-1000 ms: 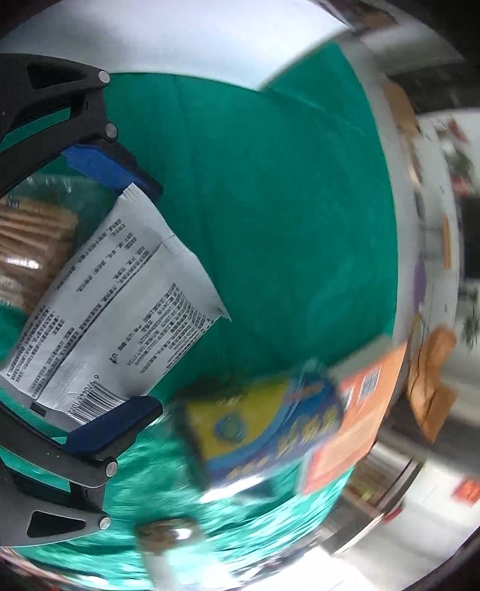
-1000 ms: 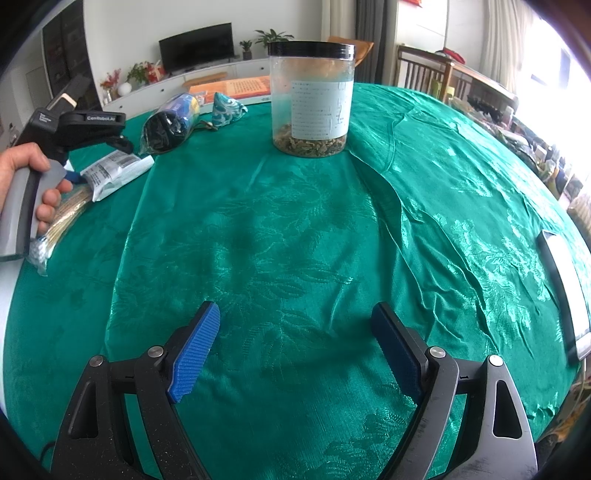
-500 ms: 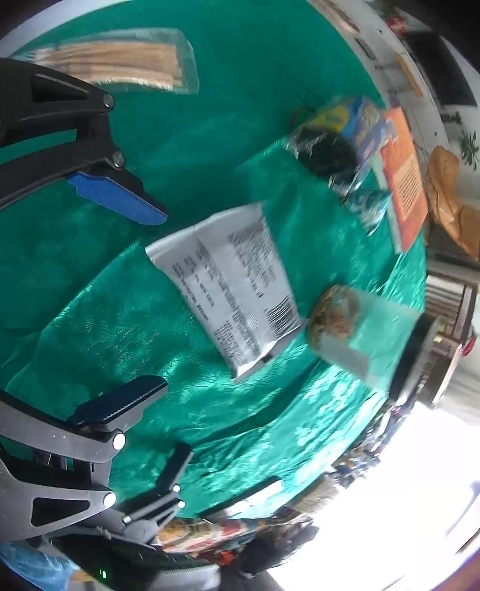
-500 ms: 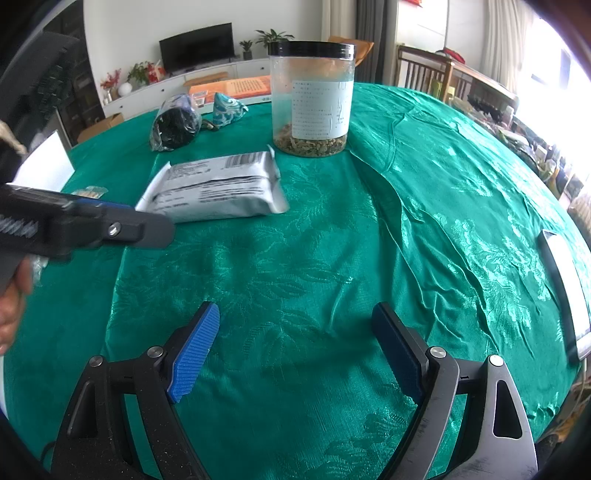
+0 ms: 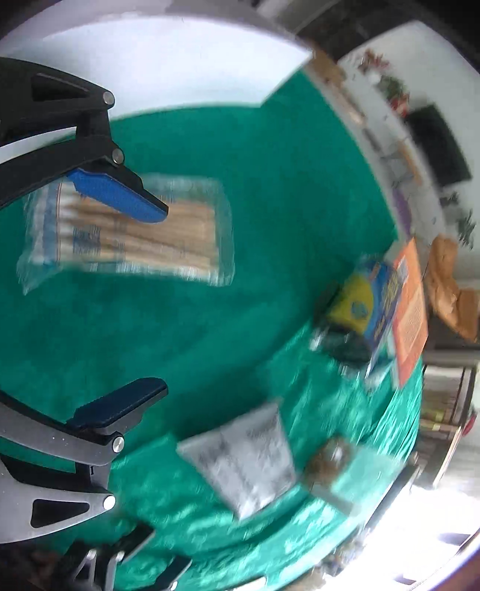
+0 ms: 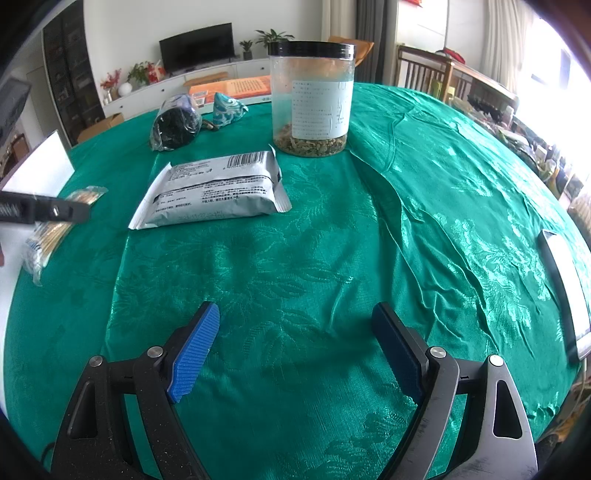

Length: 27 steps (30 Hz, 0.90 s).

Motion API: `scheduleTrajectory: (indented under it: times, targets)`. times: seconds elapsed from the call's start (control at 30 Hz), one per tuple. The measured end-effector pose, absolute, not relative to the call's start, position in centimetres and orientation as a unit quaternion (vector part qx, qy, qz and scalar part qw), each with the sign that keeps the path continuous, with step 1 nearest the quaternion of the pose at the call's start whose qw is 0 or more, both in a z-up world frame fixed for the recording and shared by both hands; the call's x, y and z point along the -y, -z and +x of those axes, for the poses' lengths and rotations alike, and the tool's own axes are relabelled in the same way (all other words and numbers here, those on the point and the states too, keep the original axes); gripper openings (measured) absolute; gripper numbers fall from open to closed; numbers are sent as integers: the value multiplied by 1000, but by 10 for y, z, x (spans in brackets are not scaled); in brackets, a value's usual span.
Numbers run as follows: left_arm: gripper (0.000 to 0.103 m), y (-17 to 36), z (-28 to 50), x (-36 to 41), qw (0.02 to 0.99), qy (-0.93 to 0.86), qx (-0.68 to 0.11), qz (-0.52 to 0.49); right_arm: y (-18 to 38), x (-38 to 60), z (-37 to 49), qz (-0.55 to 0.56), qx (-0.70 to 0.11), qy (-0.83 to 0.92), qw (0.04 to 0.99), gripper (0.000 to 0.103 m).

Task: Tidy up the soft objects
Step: 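Grasp the bag of cotton swabs with the left gripper and lift it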

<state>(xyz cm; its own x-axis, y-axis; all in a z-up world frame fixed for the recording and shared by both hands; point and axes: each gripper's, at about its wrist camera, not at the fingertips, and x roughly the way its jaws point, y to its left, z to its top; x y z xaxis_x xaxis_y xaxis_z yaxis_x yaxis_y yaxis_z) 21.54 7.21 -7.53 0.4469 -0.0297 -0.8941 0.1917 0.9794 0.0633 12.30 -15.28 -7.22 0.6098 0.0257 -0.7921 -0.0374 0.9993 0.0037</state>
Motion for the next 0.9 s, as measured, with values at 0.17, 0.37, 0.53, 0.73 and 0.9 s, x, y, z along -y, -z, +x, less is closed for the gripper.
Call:
scheduleTrajectory:
  times: [0.17,0.37,0.53,0.73,0.9]
  targets:
    - [86,88,223,-102,843,15,-536,38,72,153,123,-7,-441,-17,897,87]
    - [103,108,224,-125,825,-17,-564,-18,72,153,123,-7,-441,-18,897,87]
    - [88,105,211,-122,835,-16,-550,-14,73,152,123,-6,-441,-18,897,87]
    - [48,93,172,-91,843,4,-538,-4,72,152,123,-7,-441,-17,897,87]
    - [48,92,125,-44,847,9,-531,2,72,152,123,-7,-441,-17,897,87]
